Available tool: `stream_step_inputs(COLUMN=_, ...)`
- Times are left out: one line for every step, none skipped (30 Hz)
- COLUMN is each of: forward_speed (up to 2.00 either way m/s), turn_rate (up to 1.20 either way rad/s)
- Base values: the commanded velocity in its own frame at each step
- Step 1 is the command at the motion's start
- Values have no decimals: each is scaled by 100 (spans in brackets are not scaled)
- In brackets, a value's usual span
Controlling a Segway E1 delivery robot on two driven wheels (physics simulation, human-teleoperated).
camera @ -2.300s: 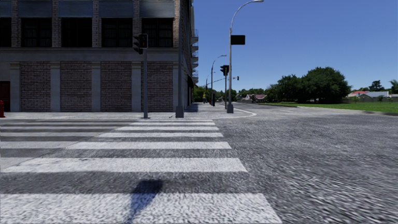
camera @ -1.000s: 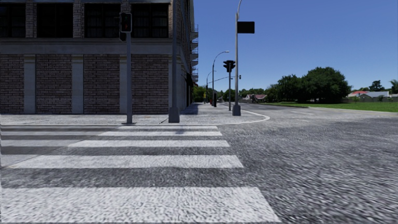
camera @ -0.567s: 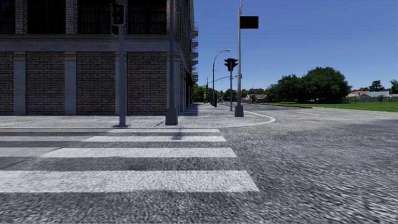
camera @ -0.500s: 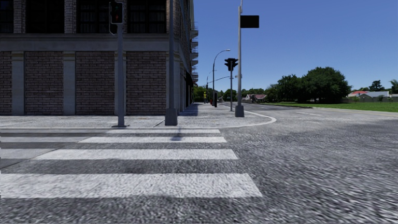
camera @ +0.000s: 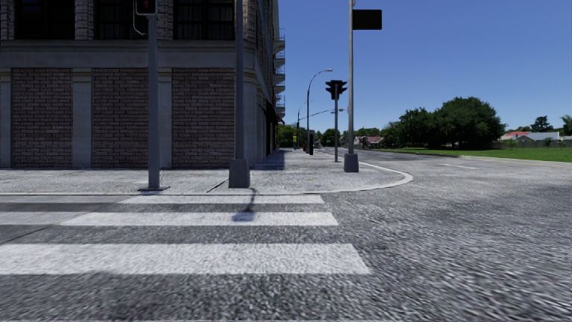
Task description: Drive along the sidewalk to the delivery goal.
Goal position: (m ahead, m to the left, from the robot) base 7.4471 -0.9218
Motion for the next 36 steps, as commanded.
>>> stream_step_inputs(forward_speed=200, turn_rate=0)
stream_step_inputs(forward_speed=200, turn_rate=0)
stream_step_inputs(forward_speed=200, turn_rate=0)
stream_step_inputs(forward_speed=200, turn_rate=0)
stream_step_inputs(forward_speed=200, turn_rate=0)
stream_step_inputs(forward_speed=200, turn_rate=0)
stream_step_inputs(forward_speed=200, turn_rate=0)
stream_step_inputs(forward_speed=200, turn_rate=0)
stream_step_inputs(forward_speed=200, turn_rate=0)
stream_step_inputs(forward_speed=200, turn_rate=0)
stream_step_inputs(forward_speed=200, turn_rate=0)
stream_step_inputs(forward_speed=200, turn_rate=0)
stream_step_inputs(forward_speed=200, turn_rate=0)
stream_step_inputs(forward_speed=200, turn_rate=0)
stream_step_inputs(forward_speed=200, turn_rate=0)
stream_step_inputs(forward_speed=200, turn_rate=0)
stream_step_inputs(forward_speed=200, turn_rate=0)
stream_step_inputs(forward_speed=200, turn_rate=0)
stream_step_inputs(forward_speed=200, turn_rate=0)
stream_step_inputs(forward_speed=200, turn_rate=0)
stream_step_inputs(forward_speed=200, turn_rate=0)
stream_step_inputs(forward_speed=200, turn_rate=0)
stream_step_inputs(forward_speed=200, turn_rate=0)
stream_step_inputs(forward_speed=200, turn_rate=0)
stream_step_inputs(forward_speed=200, turn_rate=0)
stream_step_inputs(forward_speed=200, turn_rate=0)
stream_step_inputs(forward_speed=200, turn_rate=0)
stream_step_inputs(forward_speed=200, turn_rate=0)
stream_step_inputs(forward_speed=200, turn_rate=0)
stream_step_inputs(forward_speed=200, turn_rate=0)
stream_step_inputs(forward_speed=200, turn_rate=0)
stream_step_inputs(forward_speed=200, turn_rate=0)
stream_step_inputs(forward_speed=200, turn_rate=0)
stream_step_inputs(forward_speed=200, turn_rate=0)
stream_step_inputs(forward_speed=200, turn_rate=0)
stream_step_inputs(forward_speed=200, turn_rate=0)
